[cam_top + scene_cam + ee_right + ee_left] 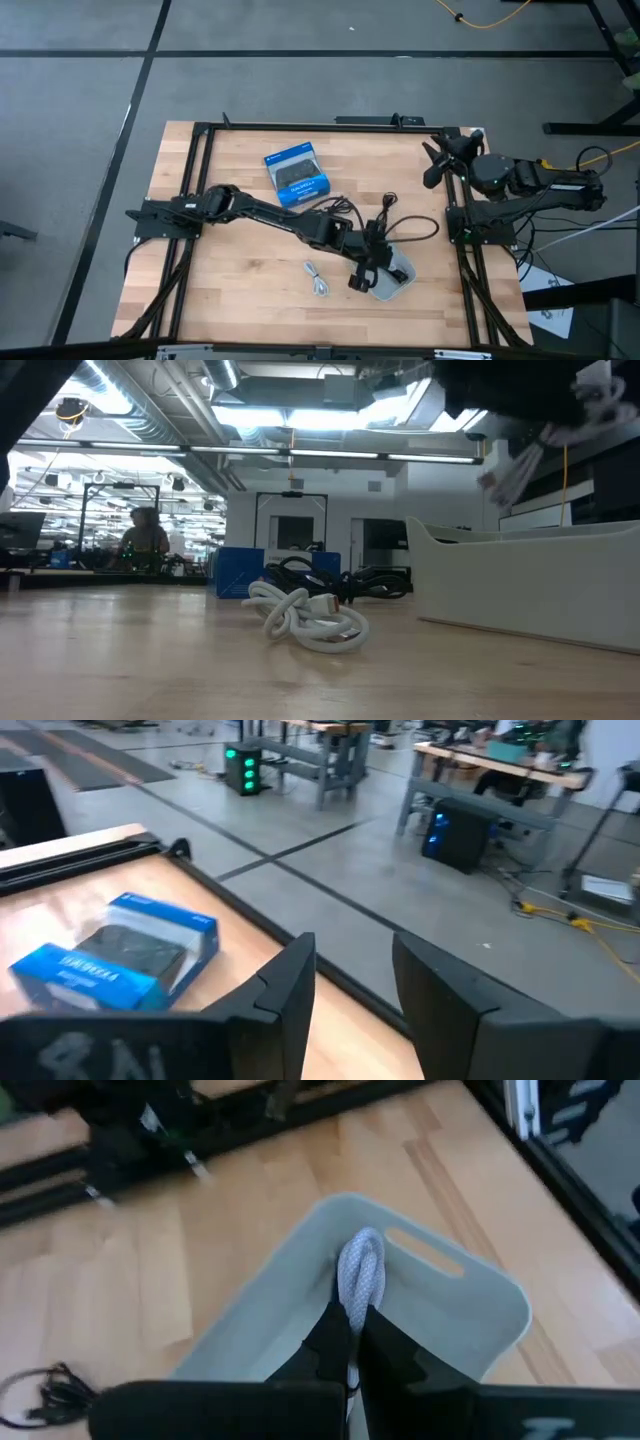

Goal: Pick and place USB-C Cables
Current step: Put the gray charger cable into the white bin, then put the right black charger cable into the white bin

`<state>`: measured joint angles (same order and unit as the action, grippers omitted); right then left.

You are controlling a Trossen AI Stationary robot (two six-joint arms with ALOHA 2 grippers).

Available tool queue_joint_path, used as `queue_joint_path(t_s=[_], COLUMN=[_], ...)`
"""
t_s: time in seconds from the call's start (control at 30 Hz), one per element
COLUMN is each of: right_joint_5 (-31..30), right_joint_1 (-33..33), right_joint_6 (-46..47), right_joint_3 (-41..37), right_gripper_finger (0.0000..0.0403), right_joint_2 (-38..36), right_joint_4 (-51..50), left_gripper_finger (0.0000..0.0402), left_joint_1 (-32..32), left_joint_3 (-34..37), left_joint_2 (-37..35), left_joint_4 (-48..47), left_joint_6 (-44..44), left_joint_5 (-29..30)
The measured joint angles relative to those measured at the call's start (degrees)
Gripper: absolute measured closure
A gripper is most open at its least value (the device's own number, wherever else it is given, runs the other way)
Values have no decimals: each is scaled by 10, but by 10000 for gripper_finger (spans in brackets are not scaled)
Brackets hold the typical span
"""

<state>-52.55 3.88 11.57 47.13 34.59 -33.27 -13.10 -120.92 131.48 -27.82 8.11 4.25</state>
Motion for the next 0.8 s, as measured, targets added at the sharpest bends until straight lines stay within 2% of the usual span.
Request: queue_joint_path(t_s=[0.27, 0.57, 0.8], right_joint_5=[17, 17, 18], right_joint_1=[0, 0, 0], right_joint_6=[31, 48, 48], right_joint_3=[0, 0, 0], right_gripper_finger=[263, 263, 263], right_joint_2=[0, 0, 0], right_joint_4=[-37, -61, -61], left_gripper_finger=[400, 334, 322], left_joint_1=[2, 2, 2], left_joint_3=[6, 7, 7], left_joint_2=[13, 13, 13], left_joint_4=[3, 0, 1], left_joint_6=[-15, -15, -15], left_joint_5=[-7, 21, 29])
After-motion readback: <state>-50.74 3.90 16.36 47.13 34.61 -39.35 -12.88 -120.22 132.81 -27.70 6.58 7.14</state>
